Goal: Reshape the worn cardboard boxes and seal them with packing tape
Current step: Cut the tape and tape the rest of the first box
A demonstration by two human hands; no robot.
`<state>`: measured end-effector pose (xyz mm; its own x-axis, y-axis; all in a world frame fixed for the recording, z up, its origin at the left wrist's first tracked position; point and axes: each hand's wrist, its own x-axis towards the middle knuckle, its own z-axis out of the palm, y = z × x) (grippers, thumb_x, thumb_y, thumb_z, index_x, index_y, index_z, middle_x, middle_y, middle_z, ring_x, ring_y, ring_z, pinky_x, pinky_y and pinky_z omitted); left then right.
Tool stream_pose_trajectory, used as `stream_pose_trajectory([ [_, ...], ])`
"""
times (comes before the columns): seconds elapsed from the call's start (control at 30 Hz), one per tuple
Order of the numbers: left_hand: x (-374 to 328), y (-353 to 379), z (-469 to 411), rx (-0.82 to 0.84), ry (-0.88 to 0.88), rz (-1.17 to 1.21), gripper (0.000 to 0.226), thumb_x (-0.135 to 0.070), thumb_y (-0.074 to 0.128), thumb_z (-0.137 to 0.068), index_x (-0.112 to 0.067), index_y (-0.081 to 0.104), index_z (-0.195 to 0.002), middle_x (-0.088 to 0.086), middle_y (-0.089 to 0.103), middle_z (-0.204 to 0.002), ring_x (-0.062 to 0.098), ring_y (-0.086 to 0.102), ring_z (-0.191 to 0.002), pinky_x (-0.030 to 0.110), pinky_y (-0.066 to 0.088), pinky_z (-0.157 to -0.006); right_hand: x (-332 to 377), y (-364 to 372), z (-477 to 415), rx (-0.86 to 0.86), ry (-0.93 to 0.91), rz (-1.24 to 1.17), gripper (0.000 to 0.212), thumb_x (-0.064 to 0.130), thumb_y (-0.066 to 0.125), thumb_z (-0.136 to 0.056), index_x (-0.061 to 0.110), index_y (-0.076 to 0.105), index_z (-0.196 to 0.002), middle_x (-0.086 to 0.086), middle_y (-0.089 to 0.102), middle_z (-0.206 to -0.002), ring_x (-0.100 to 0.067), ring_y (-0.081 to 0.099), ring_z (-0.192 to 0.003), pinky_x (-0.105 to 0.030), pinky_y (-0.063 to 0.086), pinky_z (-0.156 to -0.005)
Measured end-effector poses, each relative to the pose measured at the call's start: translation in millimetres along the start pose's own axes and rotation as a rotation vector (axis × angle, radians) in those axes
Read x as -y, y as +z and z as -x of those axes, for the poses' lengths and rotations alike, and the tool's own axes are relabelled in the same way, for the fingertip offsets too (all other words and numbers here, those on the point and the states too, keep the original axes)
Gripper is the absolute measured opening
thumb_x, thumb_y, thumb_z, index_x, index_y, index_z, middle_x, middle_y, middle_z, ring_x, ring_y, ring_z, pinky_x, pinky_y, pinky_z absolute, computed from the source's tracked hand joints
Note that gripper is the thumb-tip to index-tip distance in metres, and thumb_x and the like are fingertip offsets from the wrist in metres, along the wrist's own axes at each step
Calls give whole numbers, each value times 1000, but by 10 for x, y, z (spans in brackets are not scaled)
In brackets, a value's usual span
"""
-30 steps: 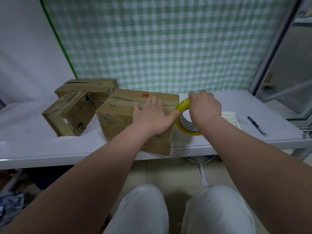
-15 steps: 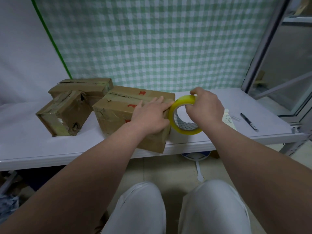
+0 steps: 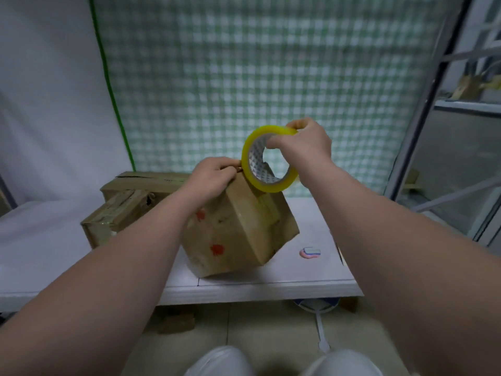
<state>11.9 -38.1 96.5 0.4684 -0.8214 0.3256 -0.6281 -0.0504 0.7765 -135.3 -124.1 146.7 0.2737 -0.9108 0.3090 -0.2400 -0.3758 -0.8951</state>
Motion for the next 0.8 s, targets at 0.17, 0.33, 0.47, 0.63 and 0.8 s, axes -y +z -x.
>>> stream_pose_trajectory([
  [0.17, 140, -139, -195, -185, -5, -71, 20, -2, 52, -83, -18, 64, -87, -2, 65, -89, 22, 61, -95, 25, 42, -74, 331, 229, -89, 150, 54, -122, 65, 28, 86, -63, 18, 56, -119, -1, 58, -114, -18, 57, -99, -32, 50, -80],
  [0.33, 304, -202, -221, -317, 31, -475, 16, -14, 53, -88, -15, 67, -97, 10, 54, -109, 29, 53, -103, 33, 41, -83, 383, 543, -96, 247, 61, -176, 73, 38, 87, -62, 10, 55, -122, -4, 62, -115, -21, 60, -101, -38, 52, -89],
  [0.47, 371, -191, -72, -163, 142, -710, 47, -49, 49, -81, -17, 63, -113, 3, 49, -110, 29, 44, -116, 45, 45, -93, 288, 702, -126, 281, 110, -257, 57, 49, 82, -67, 14, 57, -104, -4, 64, -108, -20, 62, -93, -37, 54, -84],
  [0.63, 474, -237, 1, 202, 54, -806, 145, -100, 37, -38, -11, 14, -149, -1, 12, -154, 21, 4, -144, 49, 26, -114, 104, 936, -200, 347, 147, -356, 37, 49, 69, -81, 15, 58, -90, -8, 66, -110, -26, 64, -101, -44, 52, -94],
  [0.8, 538, -335, -147, 334, -3, -773, 151, -90, 54, -37, -7, 1, -151, 4, -3, -157, 26, -12, -145, 46, 10, -119, 62, 1119, -252, 382, 115, -335, 28, 47, 60, -89, 20, 57, -87, -7, 65, -110, -26, 63, -103, -45, 51, -95],
])
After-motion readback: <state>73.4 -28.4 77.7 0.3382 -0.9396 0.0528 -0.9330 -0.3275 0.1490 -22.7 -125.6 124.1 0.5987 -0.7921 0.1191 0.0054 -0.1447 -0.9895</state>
